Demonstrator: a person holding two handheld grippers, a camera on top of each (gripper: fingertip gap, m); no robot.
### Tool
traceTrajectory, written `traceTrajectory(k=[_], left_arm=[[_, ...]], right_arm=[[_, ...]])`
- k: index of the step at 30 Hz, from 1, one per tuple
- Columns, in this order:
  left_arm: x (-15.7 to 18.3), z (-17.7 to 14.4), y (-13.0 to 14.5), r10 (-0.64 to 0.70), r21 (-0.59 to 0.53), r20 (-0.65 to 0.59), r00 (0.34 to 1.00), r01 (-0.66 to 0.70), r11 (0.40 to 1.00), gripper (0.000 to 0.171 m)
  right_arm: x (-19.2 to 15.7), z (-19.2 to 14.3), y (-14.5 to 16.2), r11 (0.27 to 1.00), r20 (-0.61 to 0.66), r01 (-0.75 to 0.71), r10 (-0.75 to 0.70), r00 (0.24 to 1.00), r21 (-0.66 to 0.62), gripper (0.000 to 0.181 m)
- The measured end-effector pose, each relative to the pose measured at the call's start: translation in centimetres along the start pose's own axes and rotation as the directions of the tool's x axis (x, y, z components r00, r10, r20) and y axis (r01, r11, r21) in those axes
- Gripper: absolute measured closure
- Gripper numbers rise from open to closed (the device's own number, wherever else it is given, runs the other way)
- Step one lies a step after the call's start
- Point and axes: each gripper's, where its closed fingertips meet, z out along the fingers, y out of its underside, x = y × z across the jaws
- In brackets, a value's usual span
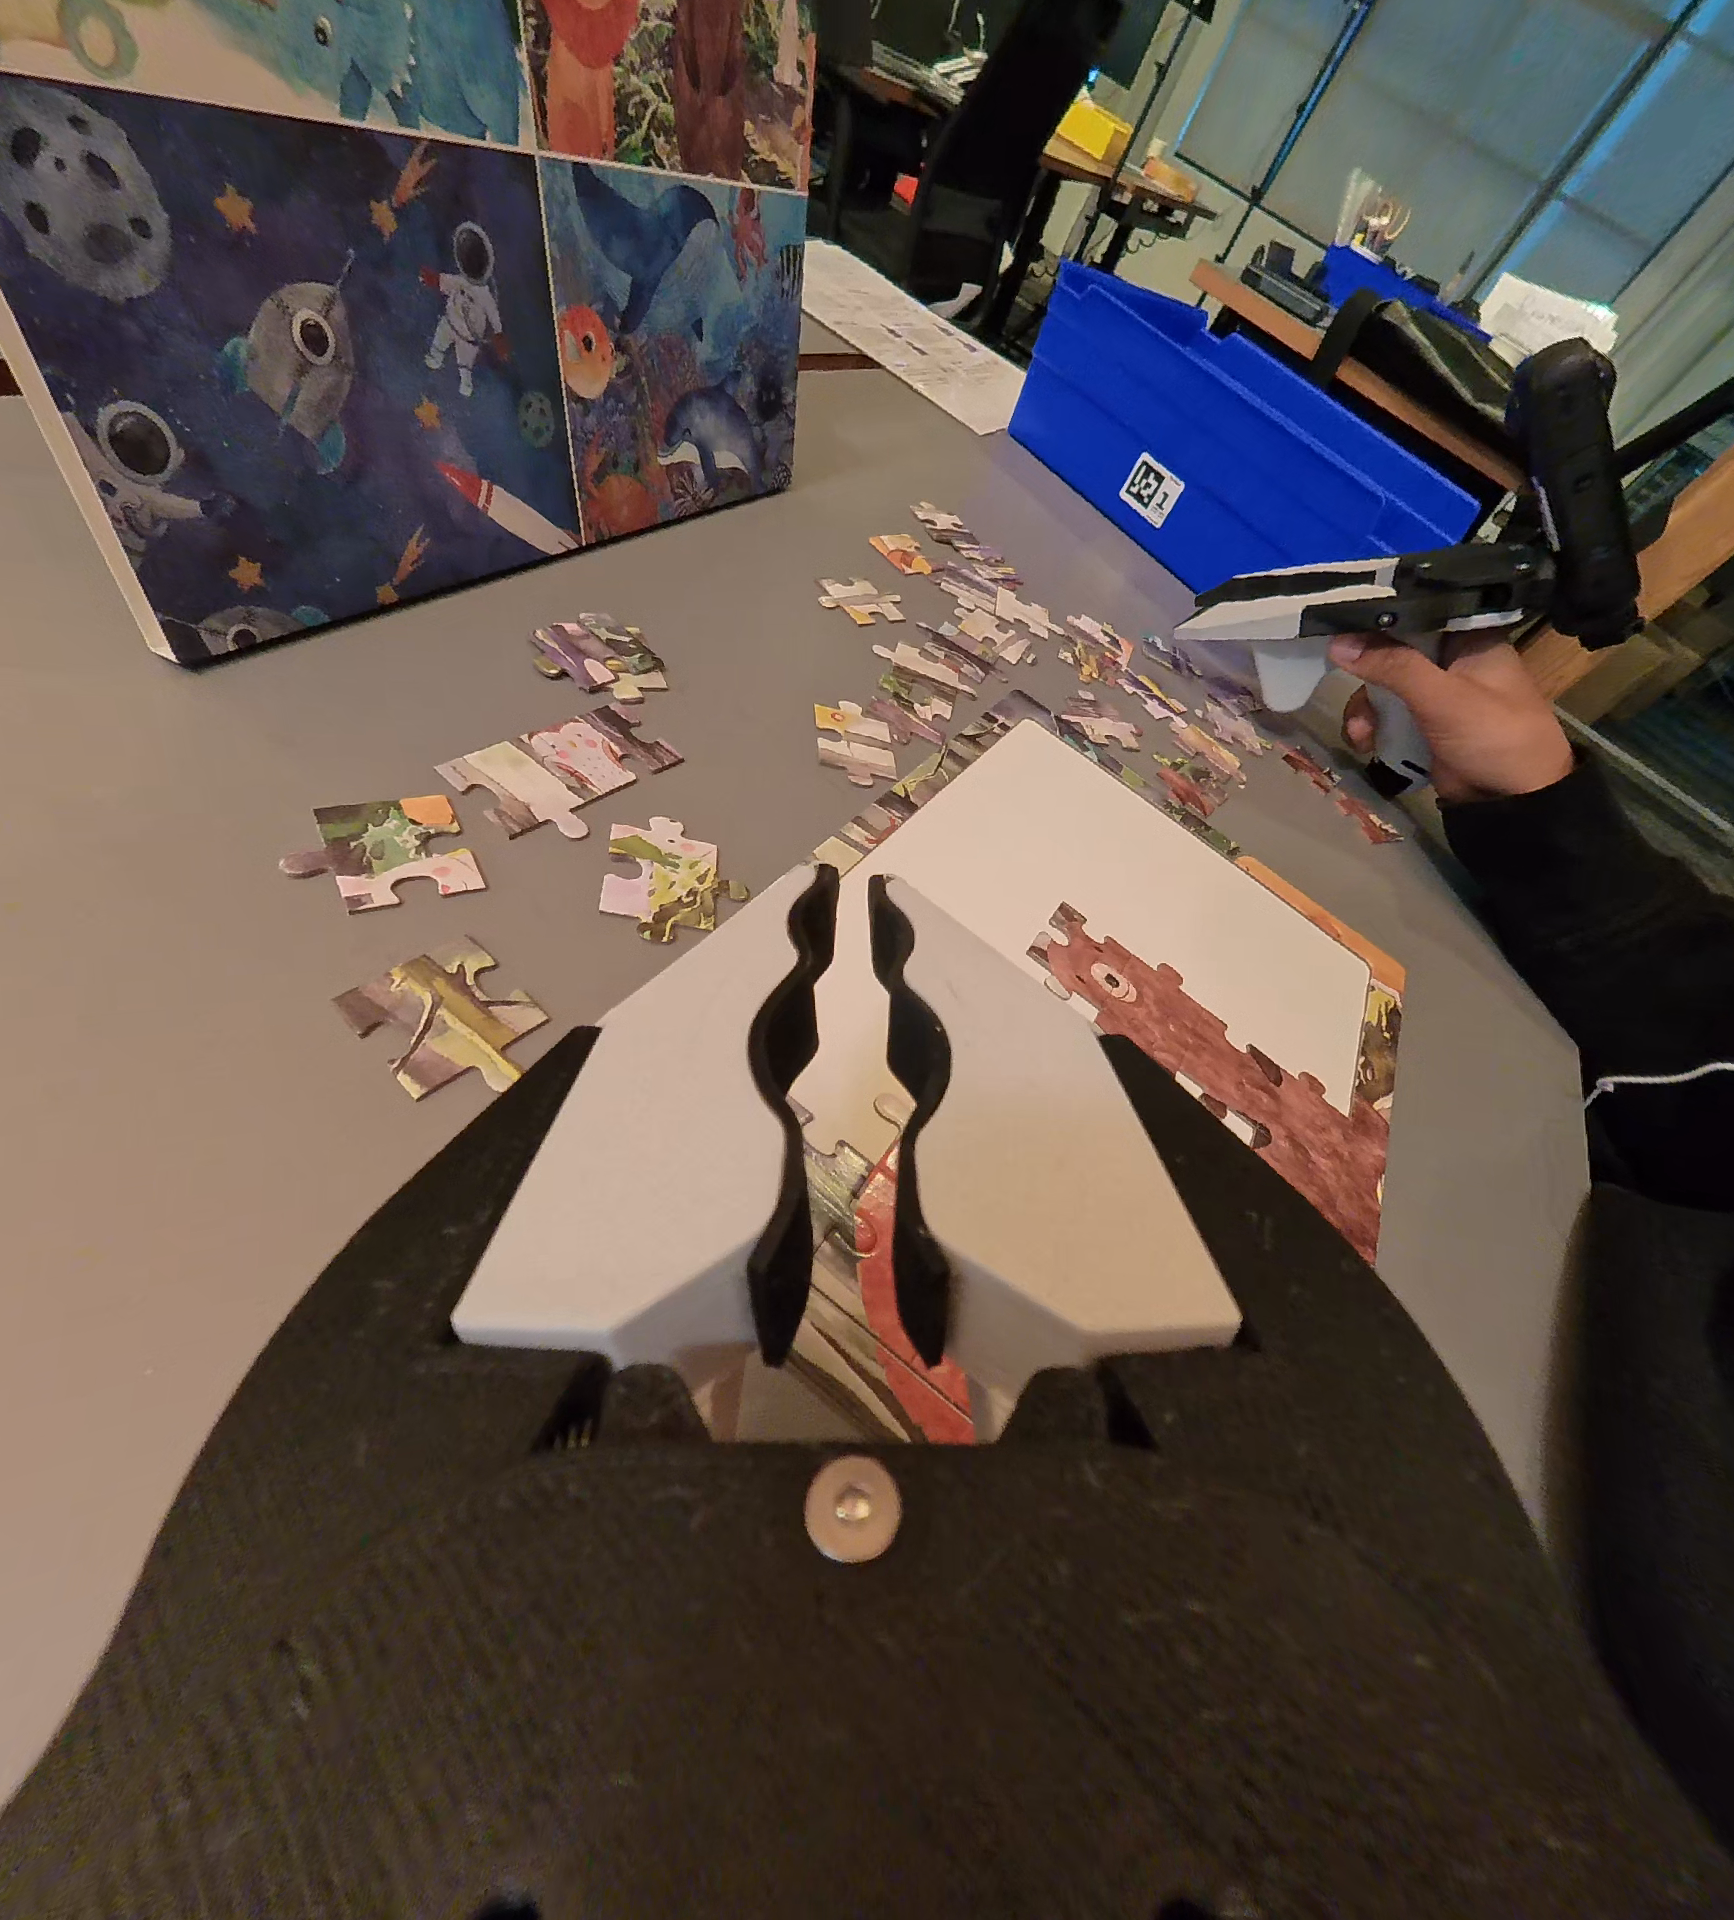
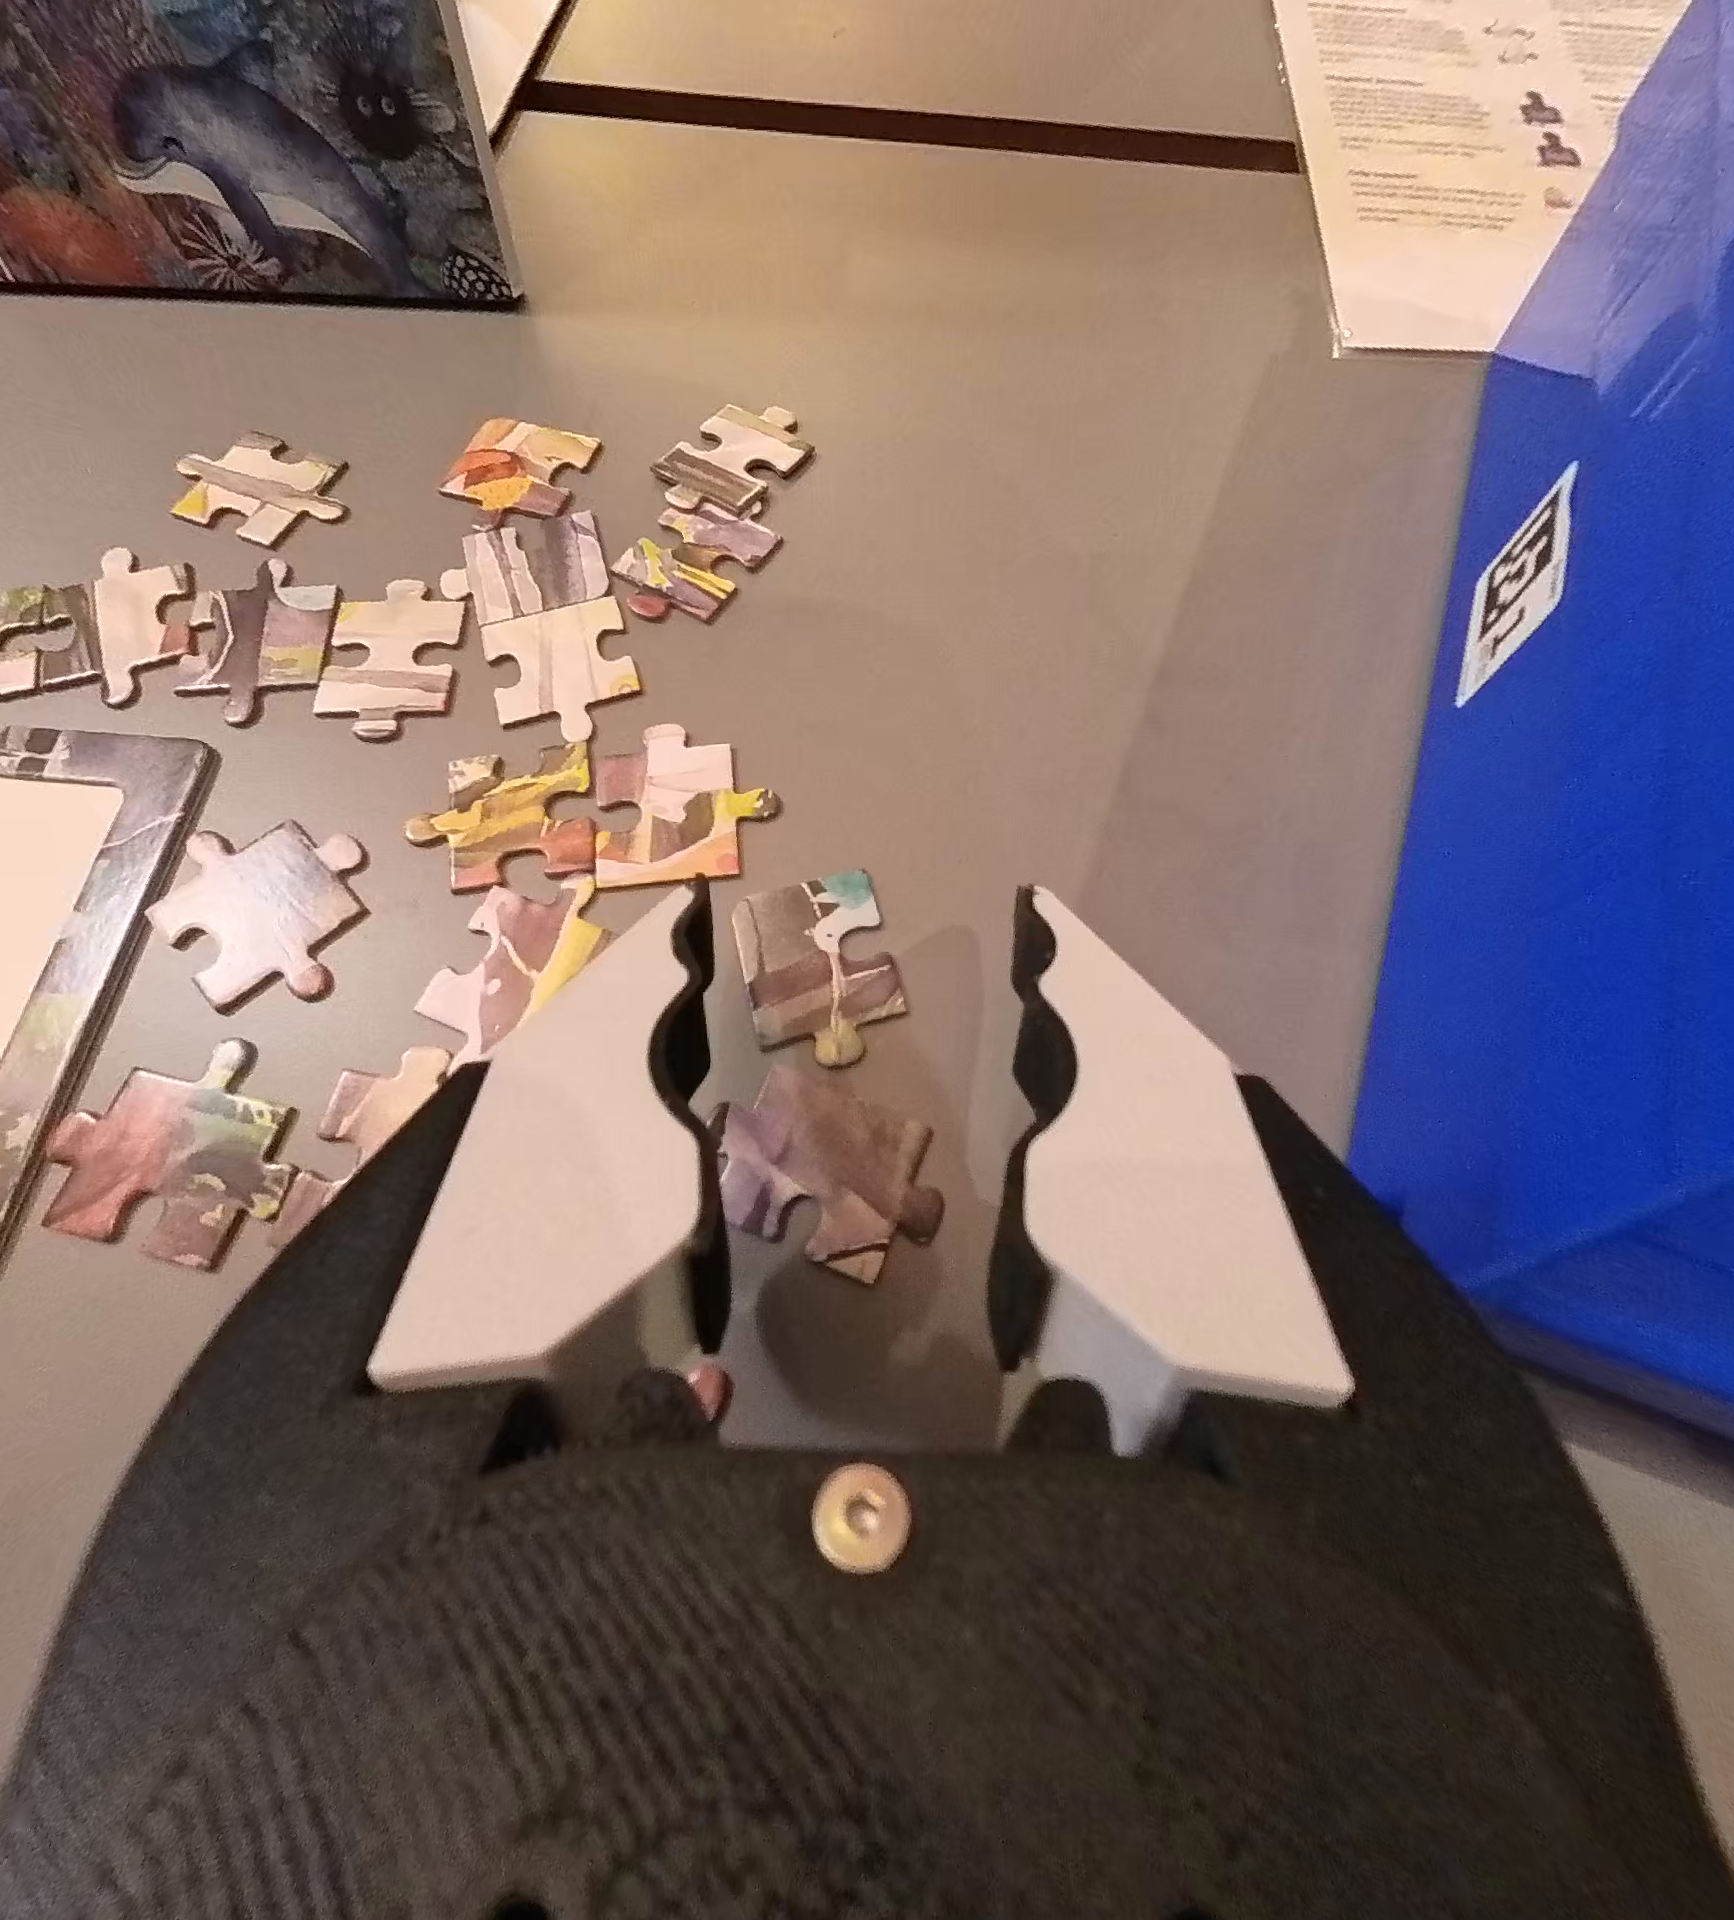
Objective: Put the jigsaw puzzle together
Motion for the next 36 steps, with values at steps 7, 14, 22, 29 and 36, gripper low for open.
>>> traceTrajectory(k=[7, 14, 22, 29, 36], left_arm=[[0.0, 0.0, 0.0, -0.003, -0.001, -0.002, 1.0, 0.003, 1.0, 0.167], [0.0, 0.1, 0.0, -0.004, -0.002, -0.005, 1.0, 0.004, 1.0, 0.167], [0.1, 0.1, 0.1, -0.005, -0.003, -0.009, 1.0, 0.005, 1.0, 0.166], [0.1, 0.1, 0.1, -0.004, -0.003, -0.009, 1.0, 0.004, 1.0, 0.166], [0.3, 0.2, 0.1, -0.001, -0.005, -0.016, 1.0, 0.001, 1.0, 0.166]], right_arm=[[-0.1, 0.1, 0.0, 1.0, 0.005, 0.0, 0.0, 1.0, -0.001, 0.124], [-0.1, 0.1, 0.0, 1.0, 0.006, 0.004, -0.004, 1.0, -0.001, 0.125], [-0.3, 0.1, -0.2, 1.0, 0.011, 0.015, -0.015, 1.0, 0.009, 0.125], [-0.2, -0.2, -0.6, 0.999, 0.01, 0.011, -0.011, 1.0, 0.031, 0.126], [-0.9, -0.8, -1.5, 0.995, 0.02, 0.041, -0.043, 0.999, 0.089, 0.127]])
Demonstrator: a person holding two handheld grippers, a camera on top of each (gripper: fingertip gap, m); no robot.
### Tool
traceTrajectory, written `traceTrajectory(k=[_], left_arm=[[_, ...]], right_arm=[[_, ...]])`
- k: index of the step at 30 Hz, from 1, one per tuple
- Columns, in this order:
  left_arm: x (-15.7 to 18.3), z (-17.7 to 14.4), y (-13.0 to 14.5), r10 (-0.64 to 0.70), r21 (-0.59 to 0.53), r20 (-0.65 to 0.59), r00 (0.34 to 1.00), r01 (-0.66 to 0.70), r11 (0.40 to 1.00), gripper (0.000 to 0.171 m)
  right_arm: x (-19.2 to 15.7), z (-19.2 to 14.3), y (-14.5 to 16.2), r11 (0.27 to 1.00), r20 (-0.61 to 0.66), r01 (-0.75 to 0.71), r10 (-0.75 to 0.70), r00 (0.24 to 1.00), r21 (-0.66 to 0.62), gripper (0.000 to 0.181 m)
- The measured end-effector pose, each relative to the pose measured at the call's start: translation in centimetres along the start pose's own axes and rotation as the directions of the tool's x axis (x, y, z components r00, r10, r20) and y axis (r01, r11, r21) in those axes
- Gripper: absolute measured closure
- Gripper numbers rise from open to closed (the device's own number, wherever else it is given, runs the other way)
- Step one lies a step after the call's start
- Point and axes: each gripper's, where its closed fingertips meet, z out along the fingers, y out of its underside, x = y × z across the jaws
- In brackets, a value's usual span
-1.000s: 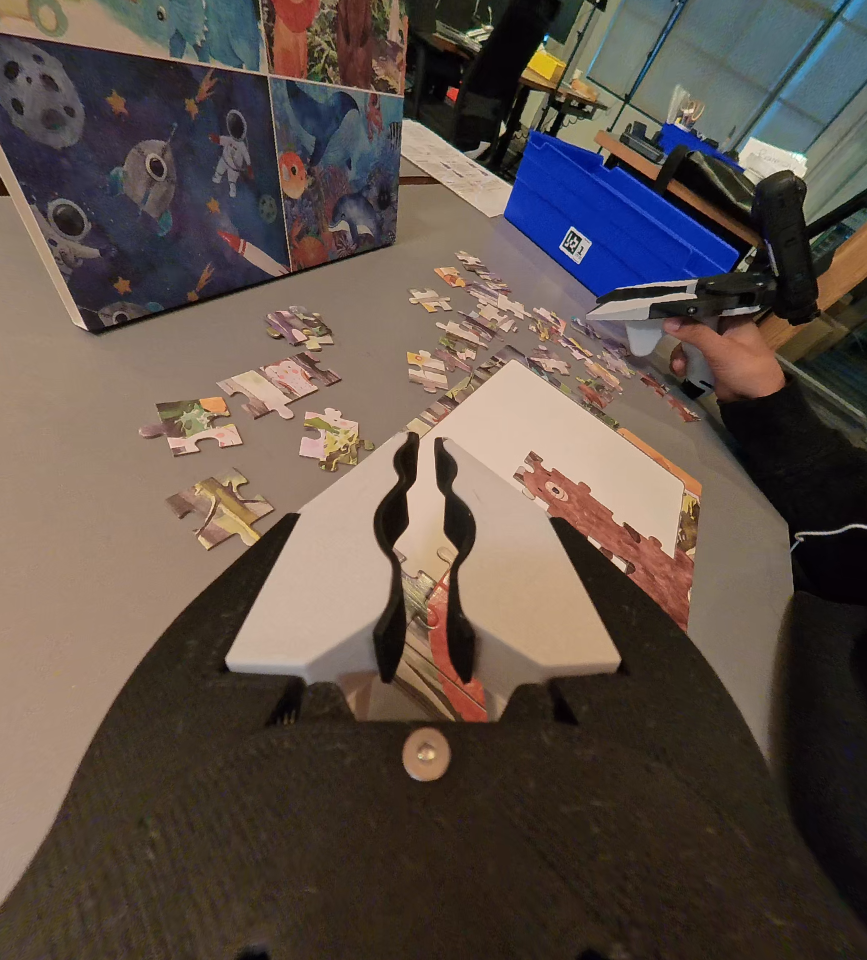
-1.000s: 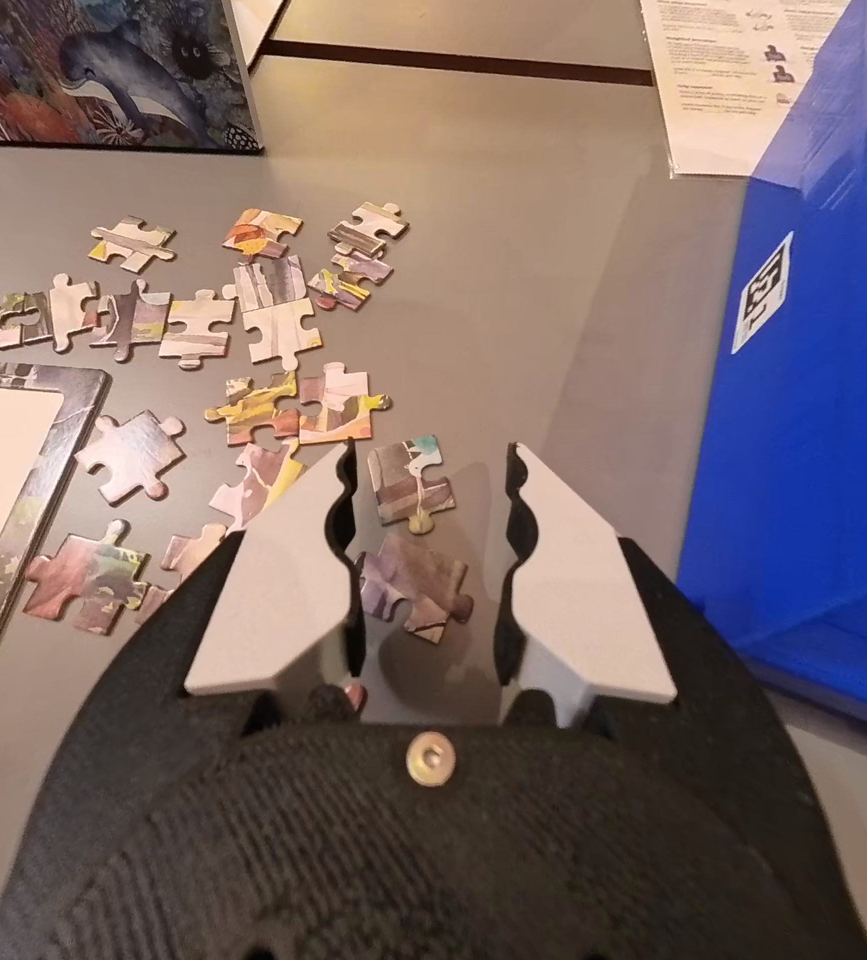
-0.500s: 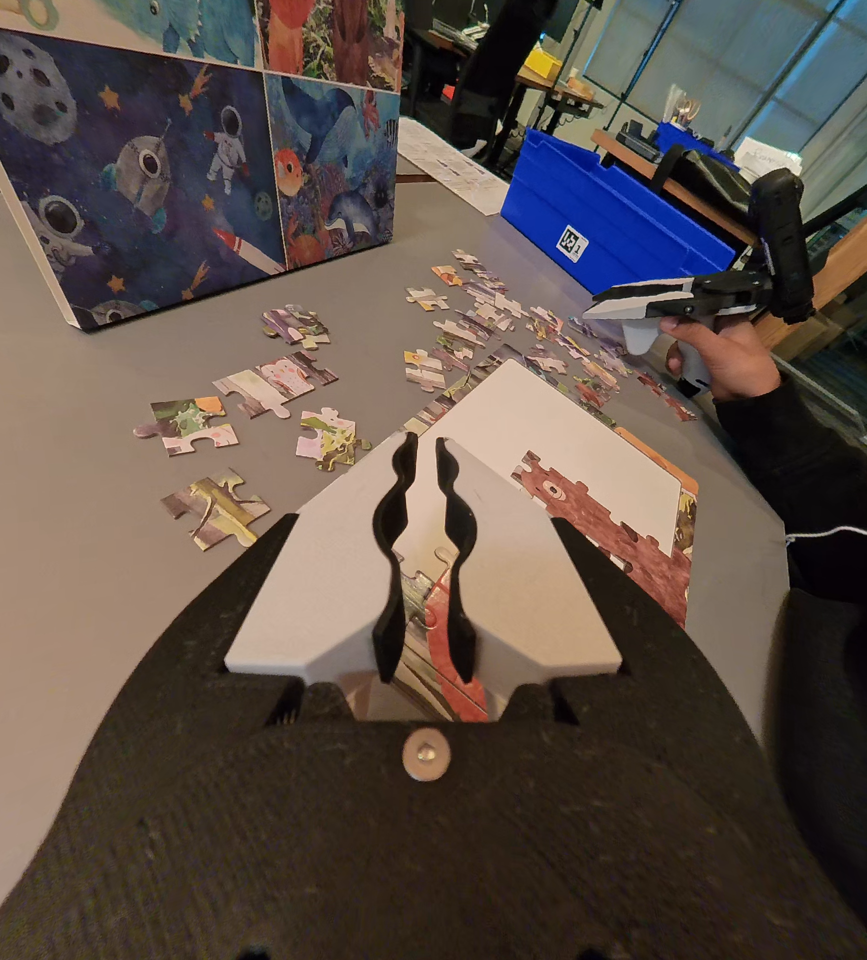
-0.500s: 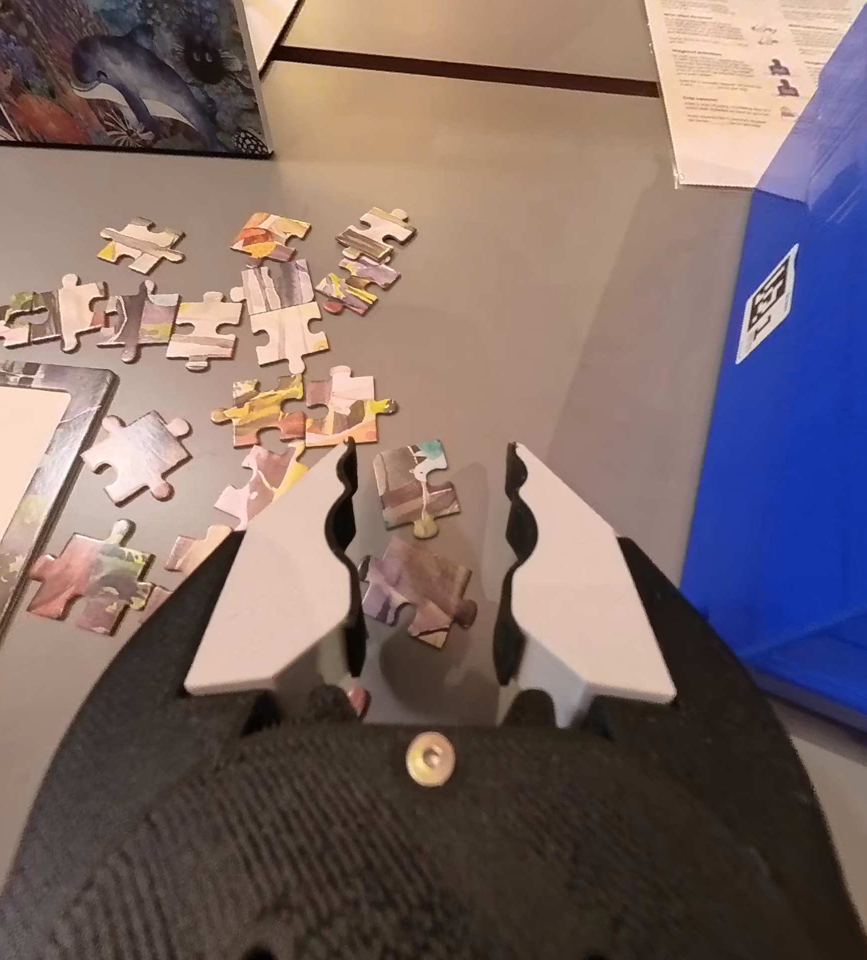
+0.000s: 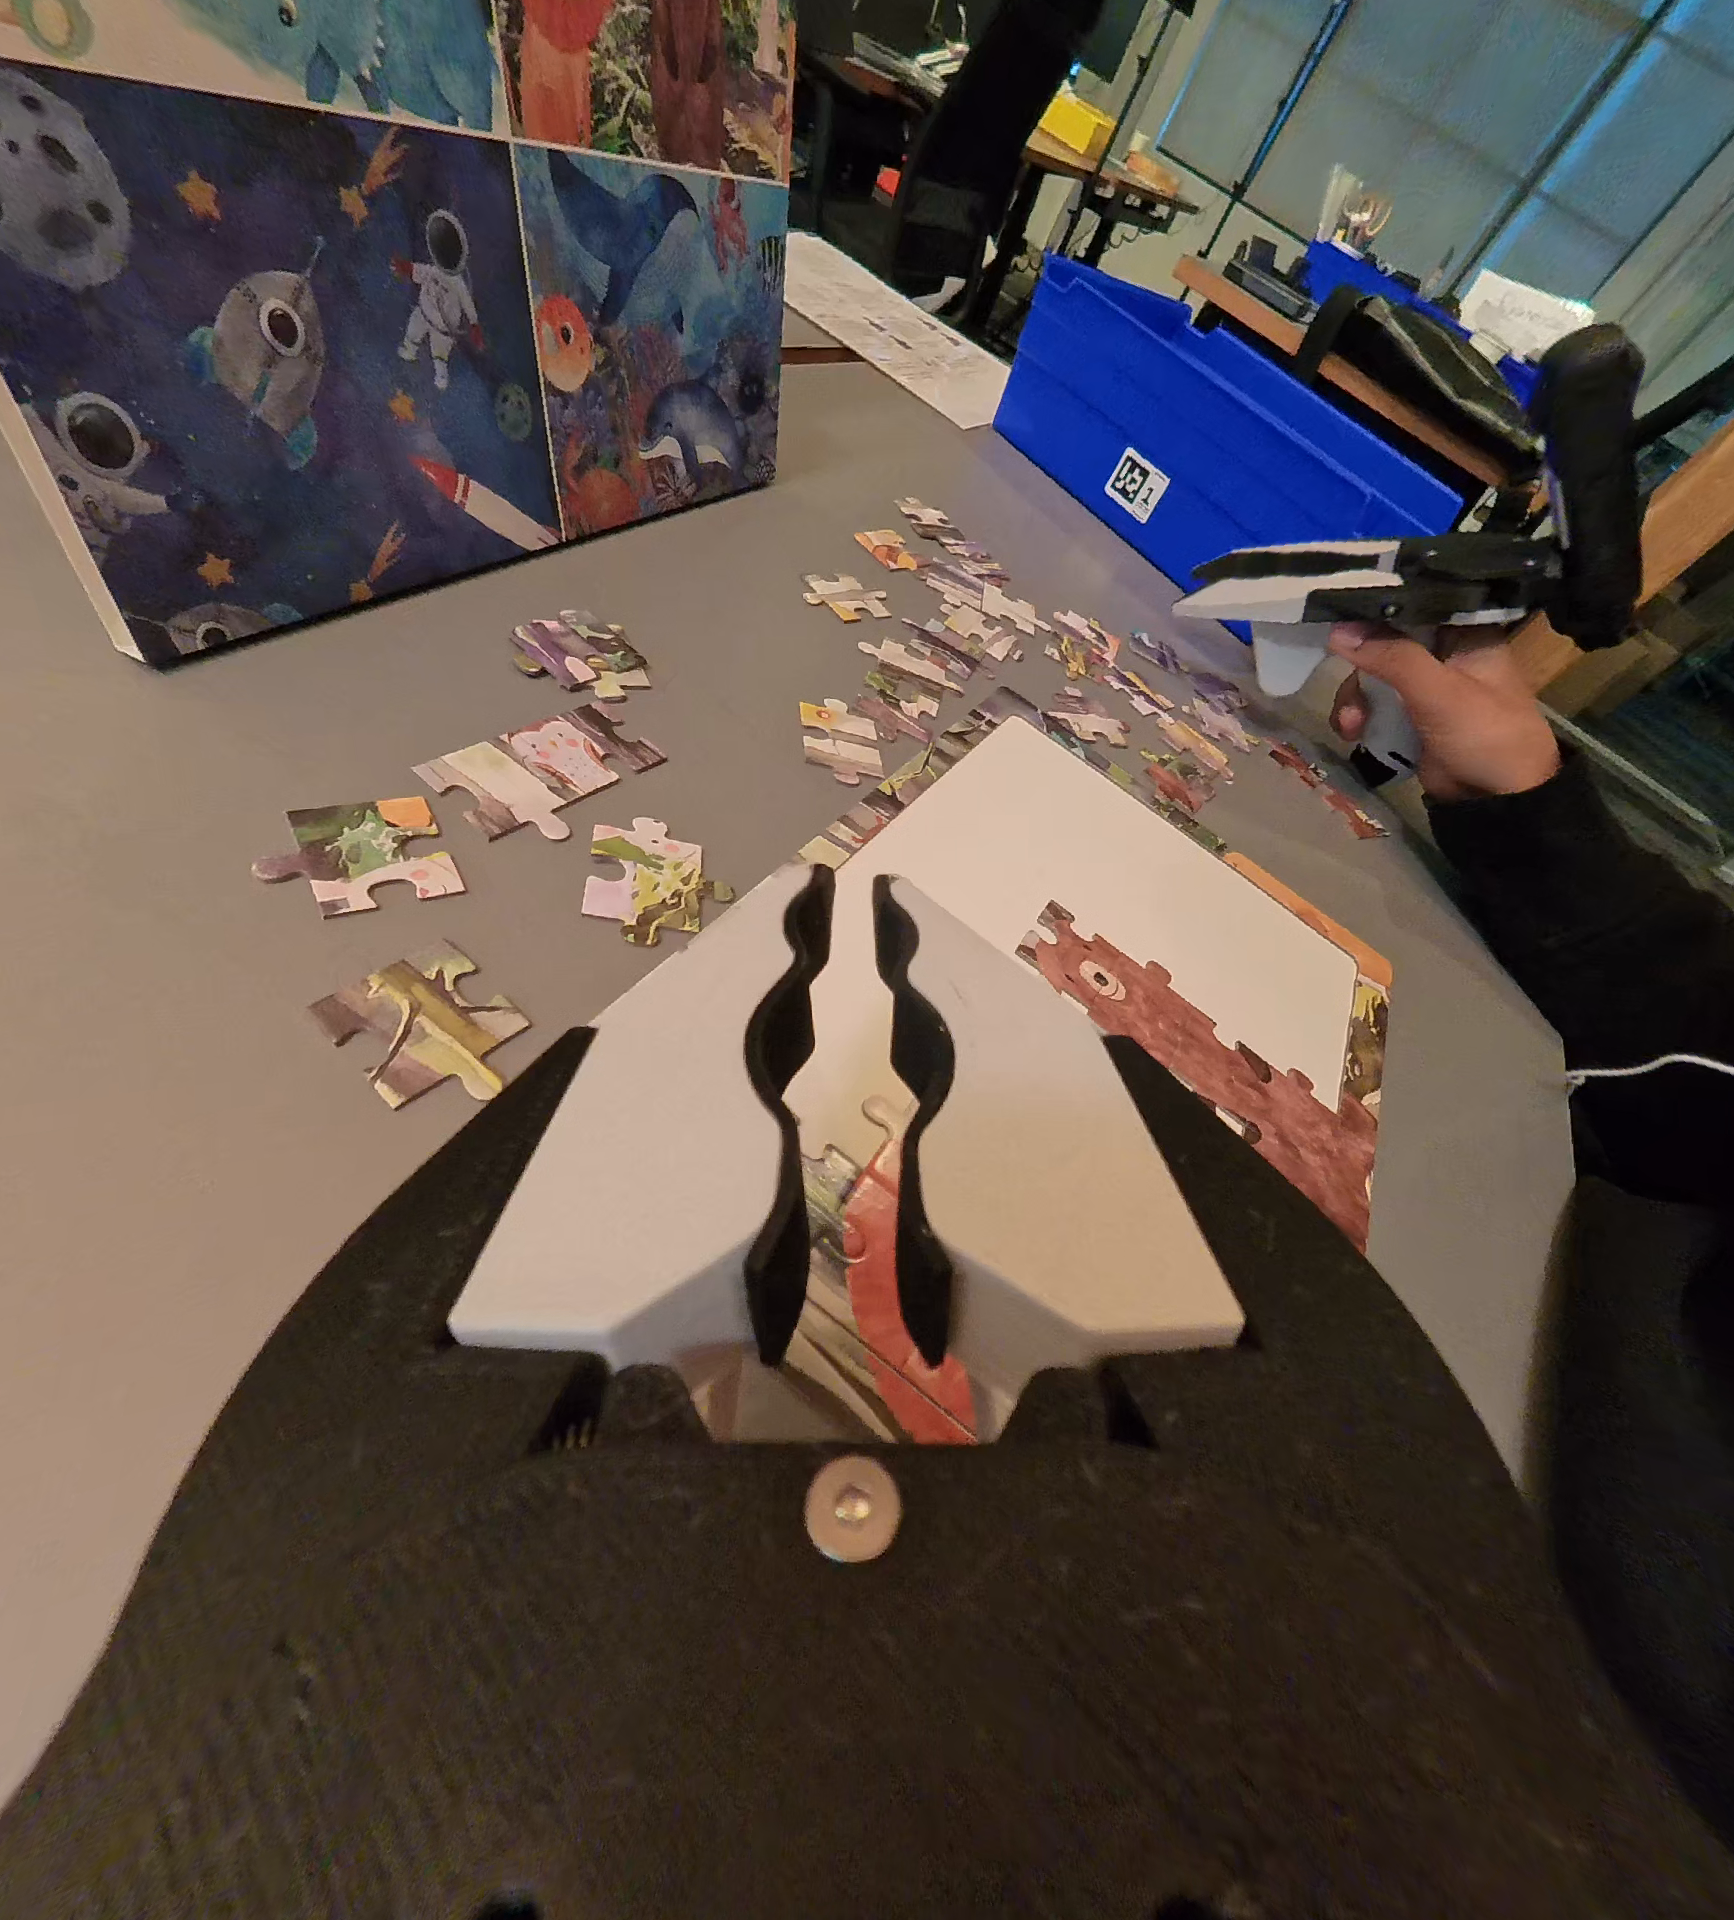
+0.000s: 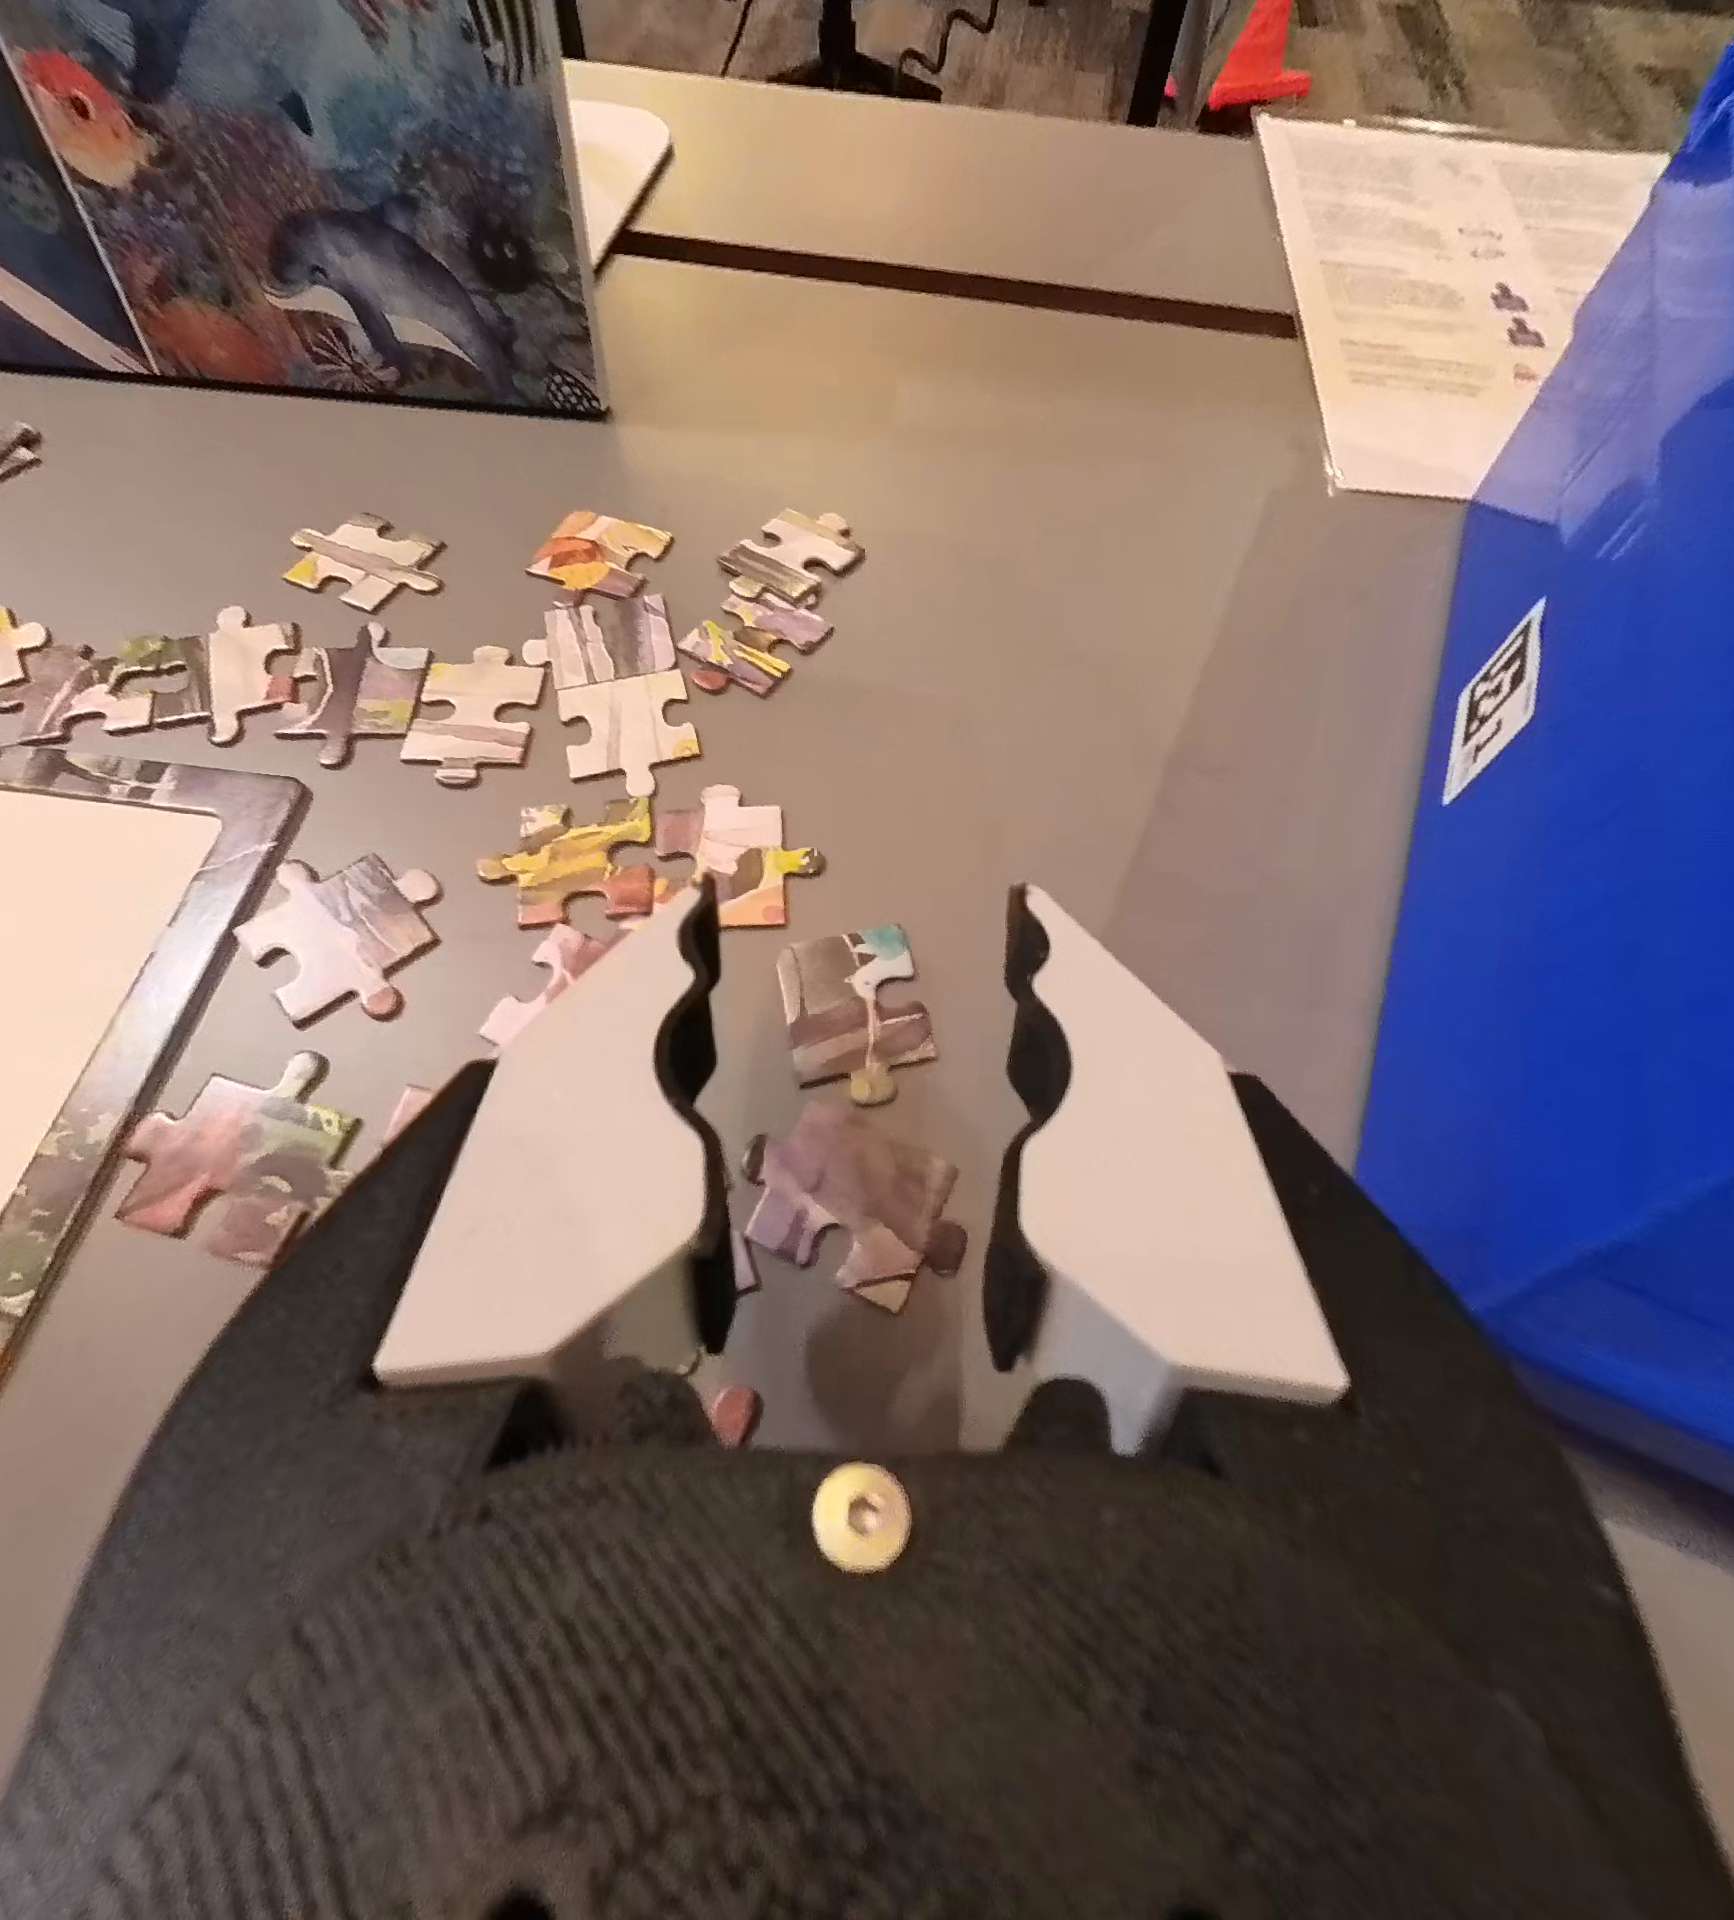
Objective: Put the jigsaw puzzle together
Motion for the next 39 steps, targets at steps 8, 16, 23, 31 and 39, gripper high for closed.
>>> traceTrajectory(k=[8, 16, 23, 31, 39], left_arm=[[1.0, 0.4, 0.2, 0.015, -0.01, -0.029, 0.999, -0.015, 1.0, 0.166], [1.2, 0.4, 0.1, 0.022, -0.008, -0.037, 0.999, -0.022, 1.0, 0.166], [0.7, 0.0, 0.0, 0.002, 0.009, -0.026, 1.0, -0.001, 1.0, 0.165], [0.2, -0.1, 0.0, -0.001, 0.012, -0.014, 1.0, 0.001, 1.0, 0.165], [0.1, -0.4, -0.6, 0.027, 0.043, 0.0, 1.0, -0.027, 0.999, 0.163]], right_arm=[[-0.5, -1.4, -1.1, 0.994, 0.024, 0.005, -0.008, 1.0, 0.107, 0.13], [-0.4, -1.7, -1.3, 0.991, 0.028, -0.008, 0.004, 1.0, 0.135, 0.131], [0.1, -2.7, -3.2, 0.968, 0.06, -0.059, 0.046, 0.997, 0.244, 0.141], [-2.2, -3.2, -4.8, 0.945, 0.102, 0.019, -0.056, 0.993, 0.326, 0.14], [-2.9, -3.5, -5.4, 0.928, 0.109, 0.058, -0.105, 0.988, 0.368, 0.145]])
